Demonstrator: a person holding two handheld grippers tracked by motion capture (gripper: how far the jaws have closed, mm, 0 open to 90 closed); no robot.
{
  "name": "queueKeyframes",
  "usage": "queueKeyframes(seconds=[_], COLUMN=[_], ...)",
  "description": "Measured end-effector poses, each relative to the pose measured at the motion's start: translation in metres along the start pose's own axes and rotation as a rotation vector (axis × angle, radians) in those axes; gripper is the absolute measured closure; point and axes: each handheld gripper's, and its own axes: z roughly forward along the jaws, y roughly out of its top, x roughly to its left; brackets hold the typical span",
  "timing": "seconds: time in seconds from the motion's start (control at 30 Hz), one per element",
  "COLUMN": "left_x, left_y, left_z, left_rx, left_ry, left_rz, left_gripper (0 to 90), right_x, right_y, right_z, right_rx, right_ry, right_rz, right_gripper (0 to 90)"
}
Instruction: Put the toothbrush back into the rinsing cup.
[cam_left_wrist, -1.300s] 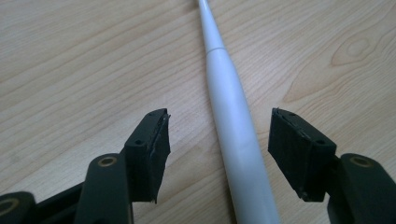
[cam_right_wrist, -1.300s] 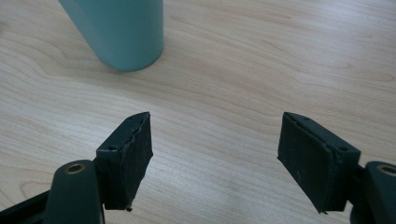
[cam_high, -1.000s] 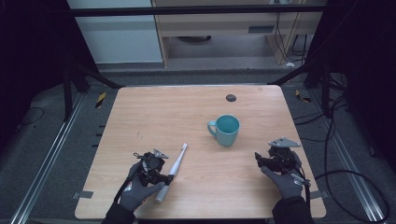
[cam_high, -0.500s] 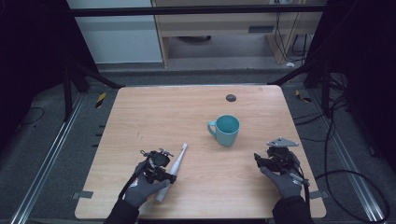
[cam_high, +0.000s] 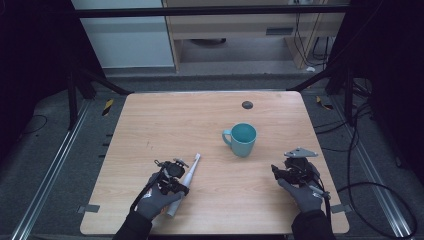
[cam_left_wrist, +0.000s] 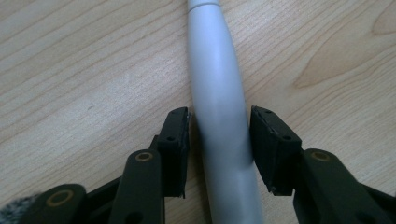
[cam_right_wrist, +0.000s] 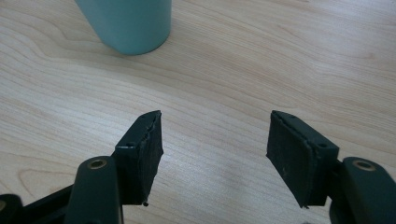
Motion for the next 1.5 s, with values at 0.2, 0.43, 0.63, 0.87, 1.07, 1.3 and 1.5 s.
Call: queueKeyframes(seconds=[0.2,0.43,0.63,0.87,1.07,1.3,1.5], left_x=[-0.001,0.000,0.002,0.010,0.017,0.024,0.025], left_y=[0.001,0.001,0.000,-0.005,-0.007,-0.007,0.000], left_z=[0.000,0.000,0.000,-0.016,-0.040,-0.059,-0.073], left_rx=[0.006,0.009,-0.005,-0.085,-0.238,-0.393,-0.506], left_ry=[0.010,0.011,0.003,0.009,0.033,0.081,0.126], left_rz=[-0.004,-0.009,-0.013,-0.035,-0.080,-0.116,-0.135], left_gripper=[64.1,65.4,65.7,66.0,66.0,66.0,66.0], right_x=[0.000,0.001,0.001,0.001,0.000,-0.001,-0.002], right_y=[0.000,0.000,0.000,-0.002,-0.003,-0.004,-0.004], right_z=[0.000,0.000,0.000,0.000,-0.001,-0.002,-0.003], right_rx=[0.001,0.005,0.005,0.006,-0.013,-0.041,-0.057], right_ry=[-0.004,-0.002,-0.003,-0.002,-0.012,-0.033,-0.046], right_rz=[-0.005,-0.006,-0.010,-0.009,-0.011,-0.012,-0.011], right_gripper=[36.2,36.6,37.0,37.1,36.0,35.3,34.5])
